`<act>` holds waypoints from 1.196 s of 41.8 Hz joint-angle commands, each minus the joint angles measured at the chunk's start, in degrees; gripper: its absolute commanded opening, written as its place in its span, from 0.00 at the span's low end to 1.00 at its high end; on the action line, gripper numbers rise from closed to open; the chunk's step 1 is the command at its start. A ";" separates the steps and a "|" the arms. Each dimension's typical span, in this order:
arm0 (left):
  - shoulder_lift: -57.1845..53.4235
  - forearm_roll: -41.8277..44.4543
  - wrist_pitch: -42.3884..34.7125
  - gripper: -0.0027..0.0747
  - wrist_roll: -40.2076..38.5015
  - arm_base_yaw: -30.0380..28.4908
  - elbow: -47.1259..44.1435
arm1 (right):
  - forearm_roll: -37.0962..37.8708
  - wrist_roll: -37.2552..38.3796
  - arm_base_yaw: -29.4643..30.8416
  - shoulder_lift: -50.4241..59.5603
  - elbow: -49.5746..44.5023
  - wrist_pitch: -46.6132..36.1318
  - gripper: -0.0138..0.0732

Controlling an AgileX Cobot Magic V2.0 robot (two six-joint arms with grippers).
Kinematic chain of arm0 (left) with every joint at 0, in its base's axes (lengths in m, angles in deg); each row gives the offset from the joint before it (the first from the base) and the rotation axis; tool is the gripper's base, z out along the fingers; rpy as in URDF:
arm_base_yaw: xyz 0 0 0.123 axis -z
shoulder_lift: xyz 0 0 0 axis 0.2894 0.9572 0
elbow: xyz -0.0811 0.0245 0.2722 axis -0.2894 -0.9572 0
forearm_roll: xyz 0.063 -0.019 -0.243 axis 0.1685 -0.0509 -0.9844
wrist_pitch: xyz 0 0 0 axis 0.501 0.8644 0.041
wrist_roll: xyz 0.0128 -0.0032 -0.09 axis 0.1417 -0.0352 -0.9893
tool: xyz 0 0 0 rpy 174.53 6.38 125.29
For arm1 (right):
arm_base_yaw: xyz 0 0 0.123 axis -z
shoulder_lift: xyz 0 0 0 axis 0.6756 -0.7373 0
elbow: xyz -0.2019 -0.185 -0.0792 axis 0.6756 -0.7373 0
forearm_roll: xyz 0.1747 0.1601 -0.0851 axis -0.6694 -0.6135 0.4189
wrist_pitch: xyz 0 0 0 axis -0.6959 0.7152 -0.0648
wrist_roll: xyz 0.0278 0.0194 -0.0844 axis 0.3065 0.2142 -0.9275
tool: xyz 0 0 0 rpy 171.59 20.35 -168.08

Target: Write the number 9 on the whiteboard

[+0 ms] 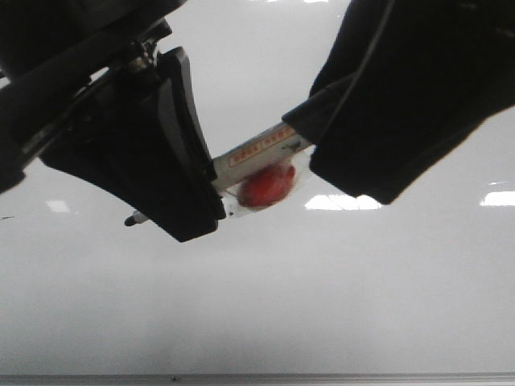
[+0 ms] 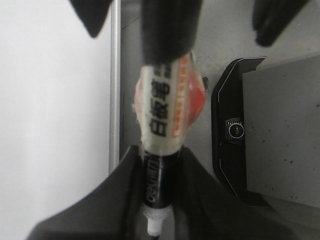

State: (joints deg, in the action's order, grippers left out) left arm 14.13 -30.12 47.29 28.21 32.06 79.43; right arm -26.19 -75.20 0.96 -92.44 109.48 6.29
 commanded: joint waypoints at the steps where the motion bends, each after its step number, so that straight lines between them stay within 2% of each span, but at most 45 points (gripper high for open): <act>1: -1.48 -1.67 -2.26 0.01 -0.01 0.44 1.75 | -2.25 -0.75 -0.18 0.76 2.04 -3.27 0.56; 8: -1.48 -1.67 -3.40 0.01 -0.01 0.44 1.75 | -2.37 -0.75 -0.18 0.75 2.04 -4.06 0.47; 17: -1.48 -1.67 -4.13 0.02 -0.01 0.44 1.75 | -2.81 -0.75 -0.18 0.75 2.04 -3.69 0.22; 21: -1.48 -1.67 -4.39 0.16 -0.01 0.44 1.75 | -2.81 -0.75 -0.18 0.75 2.04 -3.04 0.14; 28: -2.89 -0.84 -4.67 0.51 -0.78 0.44 1.75 | -2.38 -0.70 -0.13 0.83 2.04 -1.75 0.11; 31: -4.91 0.71 -4.67 0.59 -3.56 -0.09 1.75 | -0.52 0.36 0.14 1.52 2.04 -0.99 0.11; 33: -6.74 1.72 -4.34 0.60 -5.57 -1.03 1.75 | 1.31 2.18 0.82 2.50 2.22 -0.45 0.11; 37: -10.77 3.32 -3.28 0.60 -8.68 -4.54 1.75 | 7.81 8.85 3.41 4.79 3.05 0.87 0.11; 42: -16.62 3.32 -2.85 0.60 -12.74 -10.96 1.12 | 14.03 18.18 9.48 8.71 4.02 1.67 0.11; 46: -21.39 3.32 -2.97 0.60 -15.80 -17.13 -0.83 | 13.70 24.66 16.33 12.58 2.96 0.46 0.11; 50: -25.45 3.32 -3.85 0.60 -19.58 -23.51 -3.47 | 9.32 27.50 21.94 16.66 -1.17 -5.38 0.11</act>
State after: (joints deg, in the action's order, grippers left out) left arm -7.82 -26.07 46.53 12.54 12.65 76.24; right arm -13.38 -50.75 19.07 -79.50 109.46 7.36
